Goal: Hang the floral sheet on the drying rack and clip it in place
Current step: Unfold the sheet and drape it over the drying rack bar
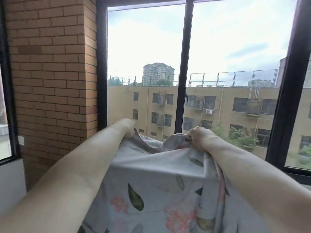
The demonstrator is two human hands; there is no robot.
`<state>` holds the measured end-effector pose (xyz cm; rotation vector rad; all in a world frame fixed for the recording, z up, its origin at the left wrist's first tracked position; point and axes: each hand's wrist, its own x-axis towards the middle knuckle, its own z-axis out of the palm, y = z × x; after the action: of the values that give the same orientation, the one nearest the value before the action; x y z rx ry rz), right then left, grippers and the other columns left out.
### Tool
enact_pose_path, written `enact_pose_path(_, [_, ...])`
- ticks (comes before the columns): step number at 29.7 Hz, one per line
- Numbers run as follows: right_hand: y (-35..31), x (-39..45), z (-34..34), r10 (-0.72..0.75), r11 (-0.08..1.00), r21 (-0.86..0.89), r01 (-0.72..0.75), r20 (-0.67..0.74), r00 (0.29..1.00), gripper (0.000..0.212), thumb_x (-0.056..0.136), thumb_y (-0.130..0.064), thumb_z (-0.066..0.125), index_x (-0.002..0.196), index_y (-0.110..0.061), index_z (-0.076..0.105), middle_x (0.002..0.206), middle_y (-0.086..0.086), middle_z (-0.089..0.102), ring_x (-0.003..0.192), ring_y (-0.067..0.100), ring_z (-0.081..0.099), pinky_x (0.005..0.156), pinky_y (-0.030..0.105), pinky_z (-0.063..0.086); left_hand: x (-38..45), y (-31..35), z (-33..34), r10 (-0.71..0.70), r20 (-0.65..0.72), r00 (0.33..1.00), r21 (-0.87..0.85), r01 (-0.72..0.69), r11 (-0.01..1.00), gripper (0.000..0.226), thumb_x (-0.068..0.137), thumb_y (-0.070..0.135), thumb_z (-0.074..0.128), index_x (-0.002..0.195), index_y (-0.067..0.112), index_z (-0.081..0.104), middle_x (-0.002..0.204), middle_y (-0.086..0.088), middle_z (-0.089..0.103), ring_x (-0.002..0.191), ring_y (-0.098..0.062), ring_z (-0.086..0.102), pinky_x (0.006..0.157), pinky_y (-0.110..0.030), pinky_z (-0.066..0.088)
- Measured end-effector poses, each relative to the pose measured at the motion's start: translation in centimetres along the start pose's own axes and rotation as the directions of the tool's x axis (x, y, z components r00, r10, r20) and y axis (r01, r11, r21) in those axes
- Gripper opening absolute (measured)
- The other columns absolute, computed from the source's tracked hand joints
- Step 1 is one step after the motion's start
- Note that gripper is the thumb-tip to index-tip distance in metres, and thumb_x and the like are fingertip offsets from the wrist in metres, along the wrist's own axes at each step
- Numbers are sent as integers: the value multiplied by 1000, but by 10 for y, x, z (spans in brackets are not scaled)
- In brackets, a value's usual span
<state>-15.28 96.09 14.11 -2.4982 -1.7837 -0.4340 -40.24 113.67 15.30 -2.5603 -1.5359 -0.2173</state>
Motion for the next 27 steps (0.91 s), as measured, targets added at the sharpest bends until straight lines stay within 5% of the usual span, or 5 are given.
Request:
enact_pose_path(8, [-14,-20,43,32,999,3,-33,212,977,35,100,-50,56,109,-20,72,118,7,70,105,30,67,78,28,44,-21,3,51,66,237,969,86,-89,992,31,102,24,48,129,22,64,134,-7,63,120,-29,61,91,-33,49])
enact_pose_path(14, [-18,-30,56,52,996,57,-72,305,951,35,96,-54,59,105,-23,74,111,7,69,101,30,66,88,33,54,-37,5,57,56,412,910,0,-61,998,36,80,17,69,116,23,69,104,-4,77,80,-23,69,84,-36,60])
enact_pose_path(20, [-20,-46,53,50,994,72,-76,319,946,29,93,-47,63,77,-23,62,89,1,65,85,26,62,74,28,48,-62,14,30,249,328,911,-216,-184,959,31,88,18,73,118,24,68,113,-1,72,93,-16,69,88,-35,60])
enact_pose_path(24, [-17,-61,48,51,998,18,-61,349,936,25,87,-48,66,93,-25,70,92,-2,68,88,21,66,80,31,57,-106,8,-1,426,219,878,-369,-330,869,19,95,31,69,114,32,70,111,13,75,104,-9,69,97,-31,52])
enact_pose_path(27, [-17,-68,45,43,998,25,-54,330,943,27,79,-48,71,95,-27,73,95,-4,72,83,17,68,82,34,61,-143,-26,-15,424,223,878,-414,-309,856,13,96,37,69,109,38,72,108,19,74,101,-2,70,93,-28,56])
